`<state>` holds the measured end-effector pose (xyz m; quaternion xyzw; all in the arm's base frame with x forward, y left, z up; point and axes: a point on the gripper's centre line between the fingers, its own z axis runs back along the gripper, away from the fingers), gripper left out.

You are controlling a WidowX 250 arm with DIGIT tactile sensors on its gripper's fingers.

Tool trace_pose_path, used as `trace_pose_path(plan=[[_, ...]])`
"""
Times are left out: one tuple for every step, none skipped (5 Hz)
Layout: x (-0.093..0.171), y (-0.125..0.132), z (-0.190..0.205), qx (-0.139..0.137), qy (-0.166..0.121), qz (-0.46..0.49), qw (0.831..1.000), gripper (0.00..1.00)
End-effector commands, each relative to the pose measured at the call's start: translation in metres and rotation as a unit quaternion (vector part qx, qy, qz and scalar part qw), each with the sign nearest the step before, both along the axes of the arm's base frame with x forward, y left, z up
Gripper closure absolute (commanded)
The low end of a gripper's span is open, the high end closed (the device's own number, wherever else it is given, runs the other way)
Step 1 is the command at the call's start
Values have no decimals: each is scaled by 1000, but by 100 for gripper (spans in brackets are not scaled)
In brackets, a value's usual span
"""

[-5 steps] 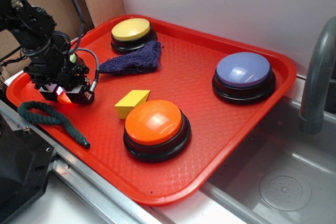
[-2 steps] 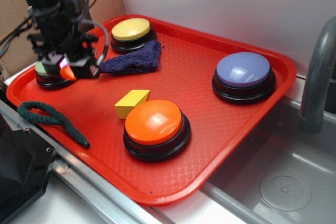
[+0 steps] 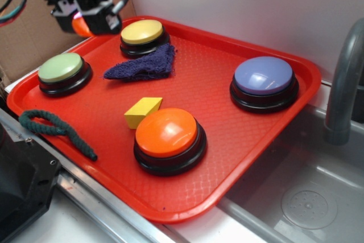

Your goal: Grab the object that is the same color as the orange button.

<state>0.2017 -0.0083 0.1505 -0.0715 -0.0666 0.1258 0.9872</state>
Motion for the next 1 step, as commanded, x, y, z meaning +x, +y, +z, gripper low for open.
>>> trace_pose_path(plan=[[16, 7, 15, 62, -42, -13, 997, 100]])
